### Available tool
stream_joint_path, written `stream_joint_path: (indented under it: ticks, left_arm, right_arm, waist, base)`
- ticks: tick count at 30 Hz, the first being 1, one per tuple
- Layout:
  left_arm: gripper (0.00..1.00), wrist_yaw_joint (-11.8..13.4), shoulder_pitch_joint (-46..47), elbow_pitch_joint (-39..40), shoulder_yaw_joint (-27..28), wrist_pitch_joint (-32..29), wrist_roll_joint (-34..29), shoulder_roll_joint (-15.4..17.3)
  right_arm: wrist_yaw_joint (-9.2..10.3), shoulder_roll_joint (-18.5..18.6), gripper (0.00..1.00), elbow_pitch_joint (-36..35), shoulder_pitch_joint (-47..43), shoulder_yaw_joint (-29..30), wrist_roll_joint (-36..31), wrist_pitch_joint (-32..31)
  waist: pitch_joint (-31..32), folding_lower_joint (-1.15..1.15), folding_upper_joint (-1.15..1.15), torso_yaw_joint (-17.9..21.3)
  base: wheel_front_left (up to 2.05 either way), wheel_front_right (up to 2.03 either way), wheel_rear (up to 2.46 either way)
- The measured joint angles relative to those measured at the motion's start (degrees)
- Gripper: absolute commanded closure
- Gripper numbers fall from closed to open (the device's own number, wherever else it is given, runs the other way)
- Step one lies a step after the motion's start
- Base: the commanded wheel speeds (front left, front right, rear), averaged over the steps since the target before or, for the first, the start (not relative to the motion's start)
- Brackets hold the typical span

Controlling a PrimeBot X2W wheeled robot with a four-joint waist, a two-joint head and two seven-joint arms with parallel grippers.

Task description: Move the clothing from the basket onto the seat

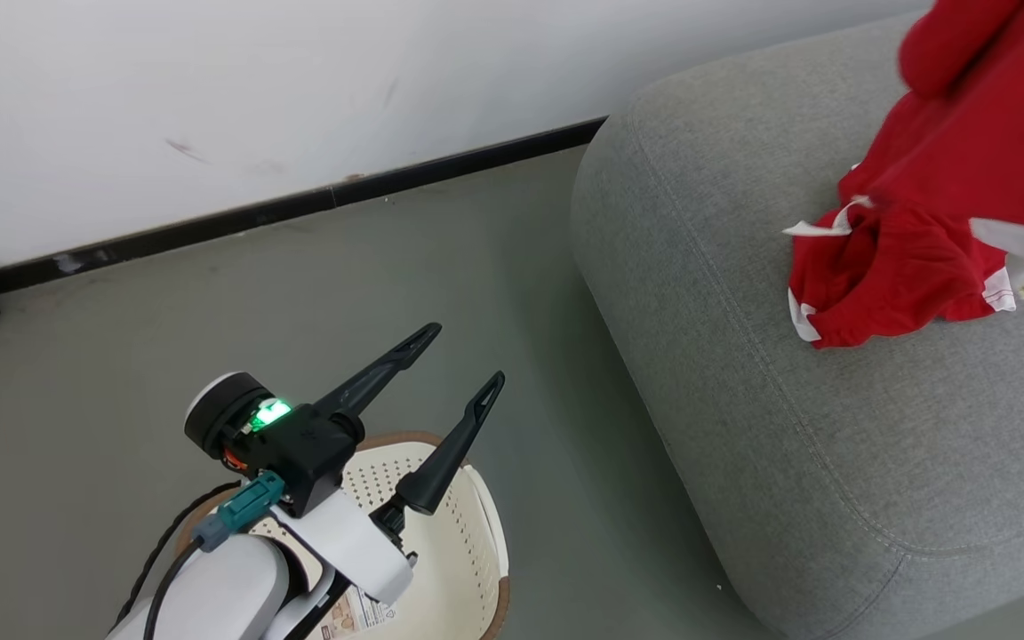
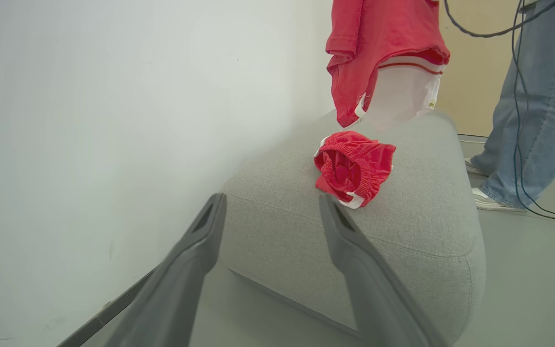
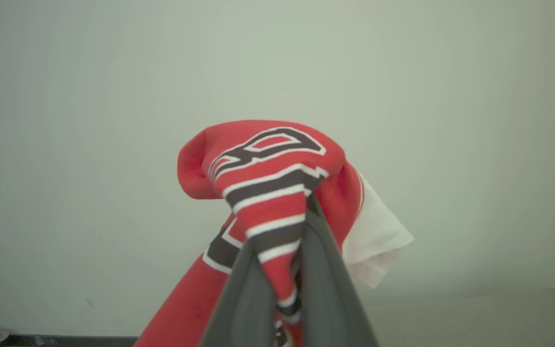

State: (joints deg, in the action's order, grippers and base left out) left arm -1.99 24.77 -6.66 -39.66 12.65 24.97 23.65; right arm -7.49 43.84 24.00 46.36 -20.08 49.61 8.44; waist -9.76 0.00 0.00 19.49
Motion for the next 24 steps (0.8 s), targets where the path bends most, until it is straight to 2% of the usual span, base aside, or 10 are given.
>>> stream_joint_path:
  ticks: [8,12,17,24]
  left_arm:
    - [0.00,0.5,1.6,1.7,0.4,-0.3,-0.6,0.9]
    - [0.00,1.0,1.9,2.6,0.8,-0.5,-1.0,1.0]
    - [0.00,1.0,2.9,3.9,0.7,-1.1,-1.5,1.1]
    - [0.00,1.0,4.0,5.3,0.2,-2.4,-2.1,1.2]
  right_arm:
    - [0.00,4.8,1.00,6.7,0.9,3.7,0.4,-1.5]
    - [0.00,6.1,1.00,10.5,0.8,5.5,1.5,-1.9]
    - [0.01,5.7,1.00,13.7,0.5,6.1,2.5,-1.7]
    - [0.00,0.8,1.00,16.3,-2.1,4.3,3.2,-1.2]
  waist:
    - [-2.6,0.00,0.00,-0.5]
    - [-3.8,0.00,0.00,-0.8]
    - [-5.4,0.00,0.00,-1.4]
    - [-7.6,0.00,0.00,-2.3]
  base:
    - [0.00,0.00,0.00]
    - [0.00,0.00,0.00]
    - [0.00,0.00,0.00]
    - [0.00,0.00,0.00]
